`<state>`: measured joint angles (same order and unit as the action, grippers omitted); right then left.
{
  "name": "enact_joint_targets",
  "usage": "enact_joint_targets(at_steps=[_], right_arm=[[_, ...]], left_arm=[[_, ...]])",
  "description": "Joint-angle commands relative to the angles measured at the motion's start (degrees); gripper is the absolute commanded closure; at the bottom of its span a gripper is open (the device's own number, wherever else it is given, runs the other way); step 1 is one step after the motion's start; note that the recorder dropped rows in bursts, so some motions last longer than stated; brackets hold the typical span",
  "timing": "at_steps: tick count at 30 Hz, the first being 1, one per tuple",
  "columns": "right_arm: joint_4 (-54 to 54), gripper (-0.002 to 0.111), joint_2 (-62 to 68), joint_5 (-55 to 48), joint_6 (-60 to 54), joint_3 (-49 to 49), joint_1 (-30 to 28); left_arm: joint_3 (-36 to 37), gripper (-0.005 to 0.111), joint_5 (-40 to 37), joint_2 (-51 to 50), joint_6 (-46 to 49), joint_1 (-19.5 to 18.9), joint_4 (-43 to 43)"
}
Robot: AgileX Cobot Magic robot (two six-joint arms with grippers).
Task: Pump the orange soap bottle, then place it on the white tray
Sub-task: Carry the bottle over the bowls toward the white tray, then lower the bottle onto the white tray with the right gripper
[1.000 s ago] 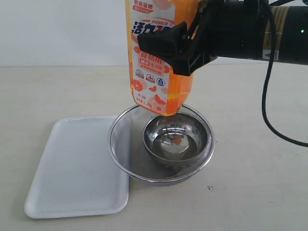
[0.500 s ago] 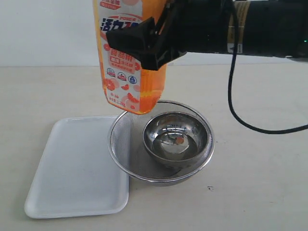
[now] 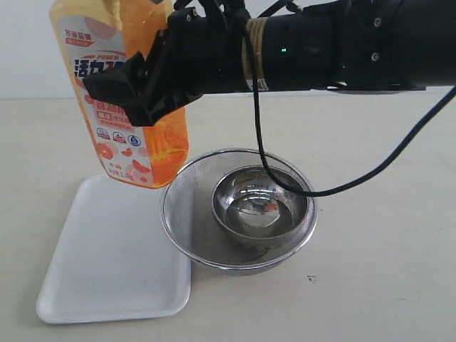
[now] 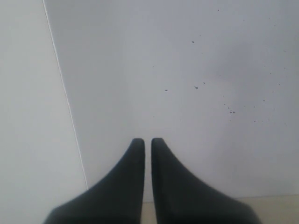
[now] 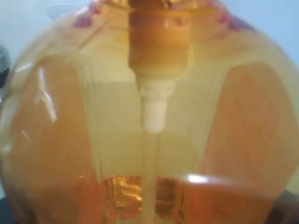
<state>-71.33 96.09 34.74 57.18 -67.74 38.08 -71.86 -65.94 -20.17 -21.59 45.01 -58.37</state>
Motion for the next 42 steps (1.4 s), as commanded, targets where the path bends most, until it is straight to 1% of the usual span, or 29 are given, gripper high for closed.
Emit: enact_joint_targets(at_steps=[1, 4, 11, 17, 32, 38, 42], right_arm=[[1.3, 0.108, 0.6, 2.3, 2.2, -3.3, 0.9], [0.3, 0.108, 1.6, 0.2, 2.3, -5.2, 3.1], [-1.3, 0.108, 5.6, -0.7, 2.9, -10.2, 7.0], [-1.4, 0.108, 9.4, -1.3, 3.8, -13.7, 8.8], [-2.7, 0.108, 16.2, -0.6, 3.7, -17.6, 9.2], [-3.4, 0.108, 17.5, -3.8, 2.2, -17.6, 9.2], [-3.6, 0.108, 18.3, -3.8, 2.1, -17.6, 9.2]], left_arm=[[-0.2, 0.102, -0.5, 0.1, 0.2, 0.2, 0.5], [-0.2, 0.102, -0.5, 0.1, 0.2, 0.2, 0.5], [-0.2, 0.102, -0.5, 0.1, 0.2, 0.2, 0.5], [-0.2, 0.102, -0.5, 0.1, 0.2, 0.2, 0.5], [-0.2, 0.102, -0.5, 0.1, 0.2, 0.2, 0.5], [-0.2, 0.102, -0.6, 0.1, 0.2, 0.2, 0.5], [-0.2, 0.102, -1.4, 0.1, 0.2, 0.2, 0.5]])
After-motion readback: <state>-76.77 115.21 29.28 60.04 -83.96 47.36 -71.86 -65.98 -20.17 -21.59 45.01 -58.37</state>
